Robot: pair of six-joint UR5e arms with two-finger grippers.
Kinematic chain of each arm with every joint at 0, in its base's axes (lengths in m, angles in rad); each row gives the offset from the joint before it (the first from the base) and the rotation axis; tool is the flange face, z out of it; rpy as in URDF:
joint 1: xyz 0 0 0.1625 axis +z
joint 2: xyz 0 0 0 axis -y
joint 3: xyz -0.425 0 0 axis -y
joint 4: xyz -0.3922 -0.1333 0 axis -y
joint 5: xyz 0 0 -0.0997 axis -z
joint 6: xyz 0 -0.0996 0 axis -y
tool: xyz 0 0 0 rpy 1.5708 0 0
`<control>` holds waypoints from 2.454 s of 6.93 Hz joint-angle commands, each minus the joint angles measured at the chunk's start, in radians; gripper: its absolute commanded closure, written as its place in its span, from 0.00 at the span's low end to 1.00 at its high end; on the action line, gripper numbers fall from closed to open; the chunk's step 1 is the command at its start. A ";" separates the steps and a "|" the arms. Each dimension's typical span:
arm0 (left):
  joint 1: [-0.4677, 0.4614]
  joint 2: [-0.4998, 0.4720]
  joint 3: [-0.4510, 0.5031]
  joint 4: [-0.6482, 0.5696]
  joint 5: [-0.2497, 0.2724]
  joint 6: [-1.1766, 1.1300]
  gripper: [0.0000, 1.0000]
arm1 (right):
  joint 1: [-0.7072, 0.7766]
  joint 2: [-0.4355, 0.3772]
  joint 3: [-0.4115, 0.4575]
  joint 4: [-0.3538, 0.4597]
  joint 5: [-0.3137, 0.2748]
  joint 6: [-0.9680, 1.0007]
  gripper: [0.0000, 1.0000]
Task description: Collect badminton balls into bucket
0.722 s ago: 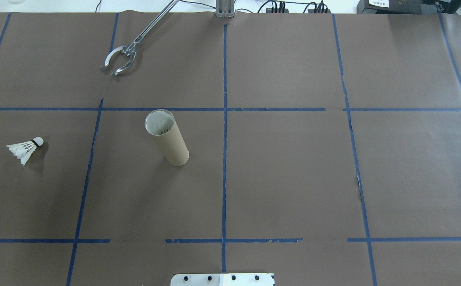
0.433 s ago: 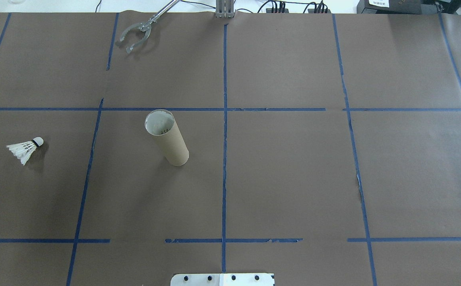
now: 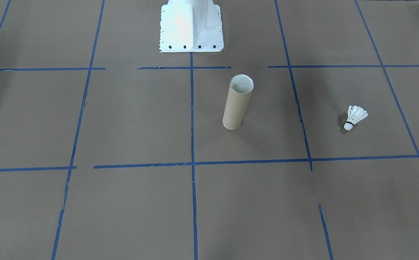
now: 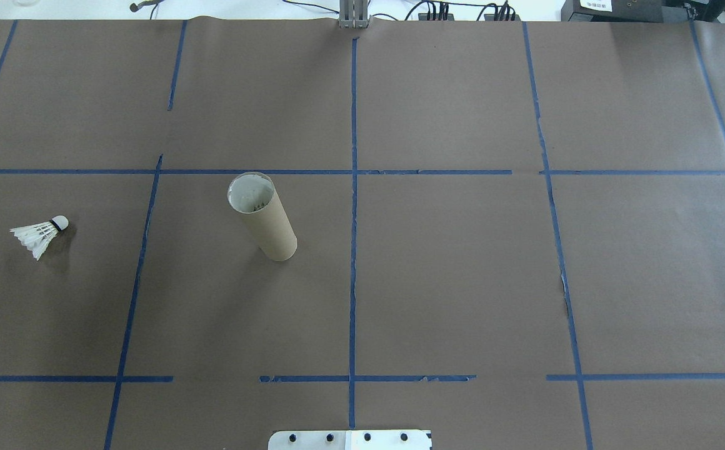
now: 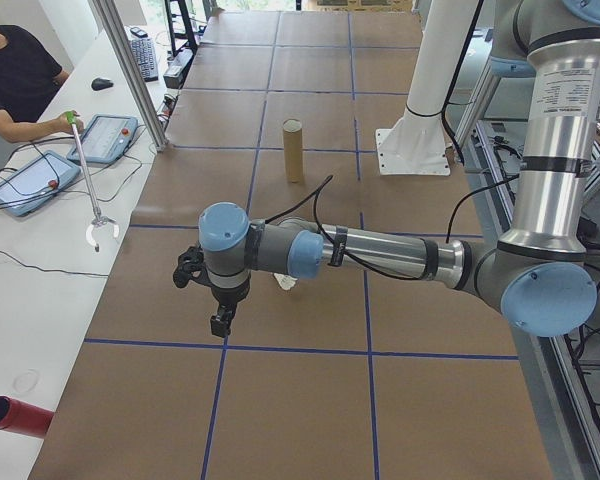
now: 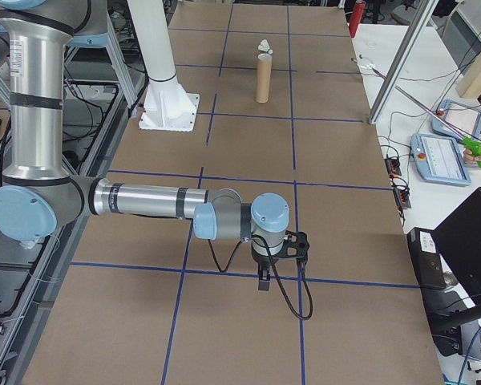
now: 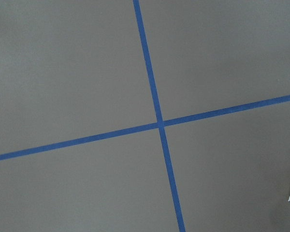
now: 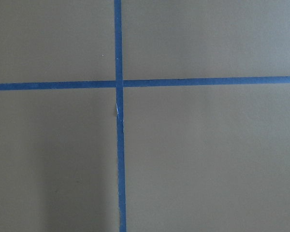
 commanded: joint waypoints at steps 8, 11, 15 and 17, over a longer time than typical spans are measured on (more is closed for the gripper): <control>0.126 0.256 0.009 -0.923 -0.216 -1.161 0.00 | 0.000 0.000 -0.003 0.000 0.000 0.002 0.00; 0.335 0.290 0.089 -1.322 -0.020 -1.621 0.00 | 0.000 0.000 -0.005 0.000 0.000 0.002 0.00; 0.677 0.283 0.107 -1.453 0.374 -2.005 0.00 | 0.000 0.000 -0.005 0.000 0.000 0.002 0.00; 0.696 0.275 0.146 -1.484 0.406 -2.035 0.00 | 0.000 0.000 -0.003 0.000 0.000 0.002 0.00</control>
